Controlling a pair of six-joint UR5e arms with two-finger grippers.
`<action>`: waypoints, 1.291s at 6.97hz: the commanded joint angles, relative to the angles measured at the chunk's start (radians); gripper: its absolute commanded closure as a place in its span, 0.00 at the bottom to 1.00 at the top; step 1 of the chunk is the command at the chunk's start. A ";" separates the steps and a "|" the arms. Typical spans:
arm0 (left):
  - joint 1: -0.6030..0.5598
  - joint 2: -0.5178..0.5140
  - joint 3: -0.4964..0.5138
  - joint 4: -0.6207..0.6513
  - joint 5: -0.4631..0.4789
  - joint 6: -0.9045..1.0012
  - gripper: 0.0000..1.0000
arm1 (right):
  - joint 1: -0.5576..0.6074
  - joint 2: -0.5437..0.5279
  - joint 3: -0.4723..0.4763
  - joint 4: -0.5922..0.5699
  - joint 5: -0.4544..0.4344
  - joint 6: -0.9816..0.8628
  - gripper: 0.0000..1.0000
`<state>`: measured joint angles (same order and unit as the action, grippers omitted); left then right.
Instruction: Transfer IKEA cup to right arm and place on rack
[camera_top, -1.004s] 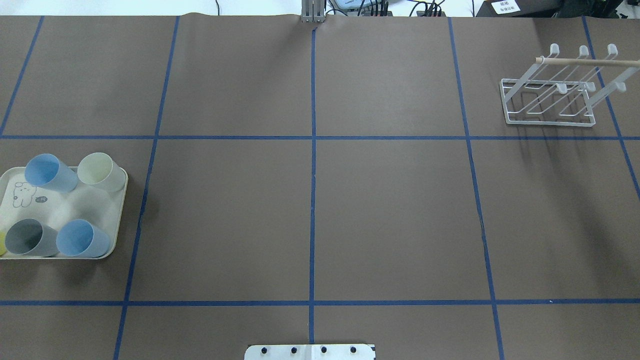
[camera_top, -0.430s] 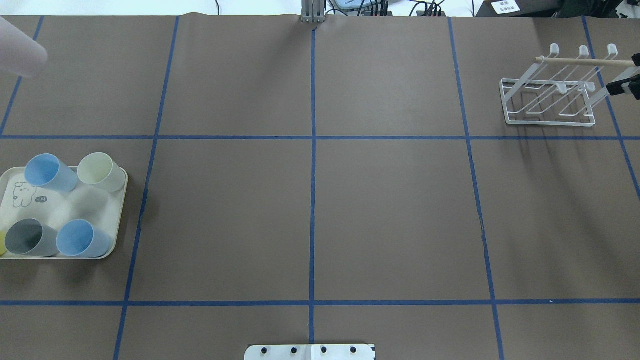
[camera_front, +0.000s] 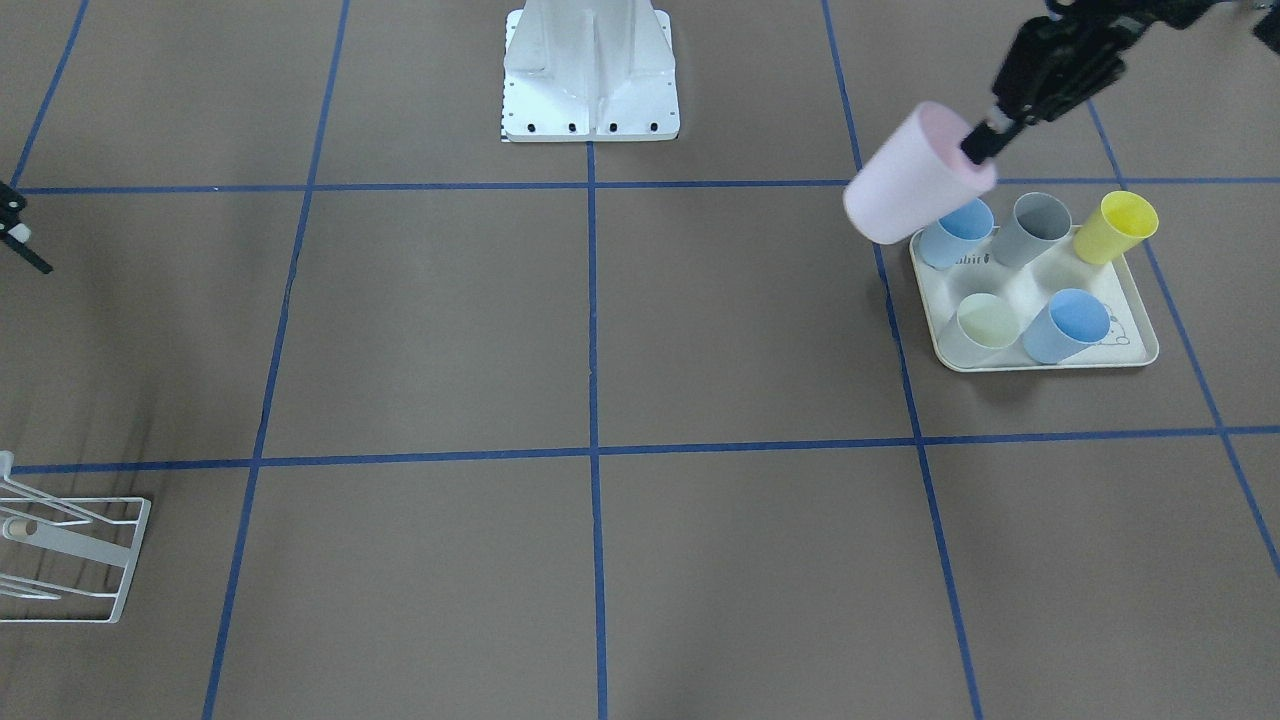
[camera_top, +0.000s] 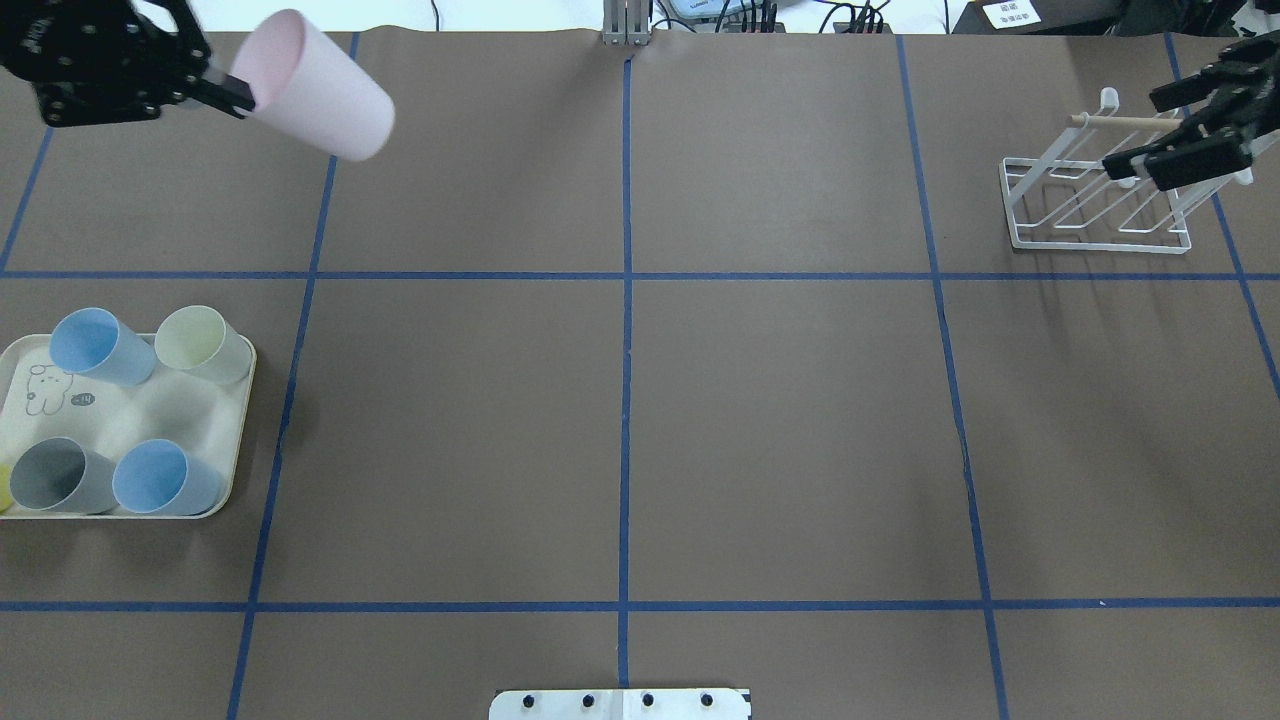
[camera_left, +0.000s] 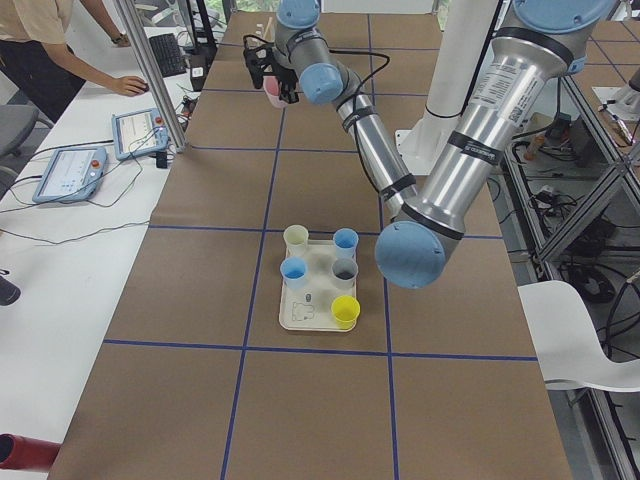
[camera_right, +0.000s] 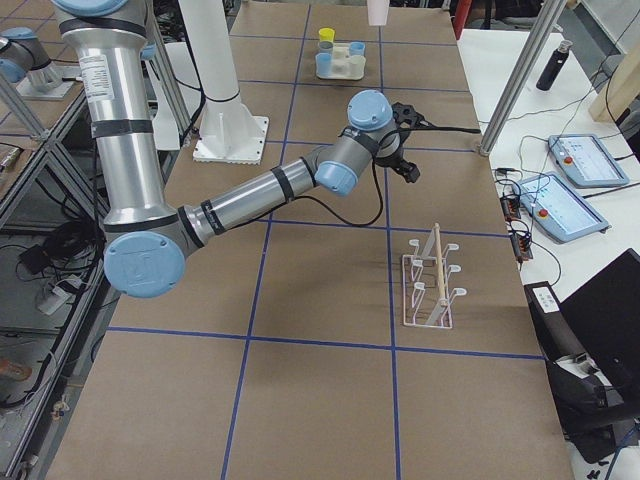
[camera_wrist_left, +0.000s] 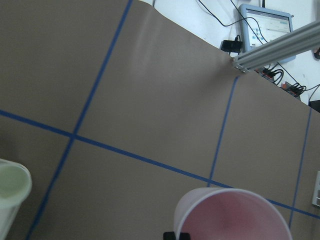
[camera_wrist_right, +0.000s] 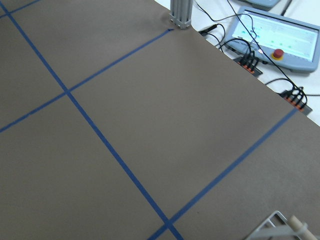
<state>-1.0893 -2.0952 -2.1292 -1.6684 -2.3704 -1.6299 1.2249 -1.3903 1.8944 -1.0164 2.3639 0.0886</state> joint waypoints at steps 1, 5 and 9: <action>0.184 -0.135 0.011 -0.002 0.143 -0.225 1.00 | -0.141 0.098 -0.003 0.002 -0.115 0.028 0.01; 0.316 -0.250 0.089 -0.013 0.234 -0.330 1.00 | -0.433 0.195 -0.014 0.276 -0.467 0.167 0.02; 0.342 -0.249 0.152 -0.114 0.234 -0.331 1.00 | -0.602 0.192 -0.025 0.487 -0.652 0.137 0.02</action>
<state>-0.7519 -2.3443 -1.9932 -1.7610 -2.1368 -1.9603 0.6493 -1.1997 1.8690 -0.5557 1.7308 0.2385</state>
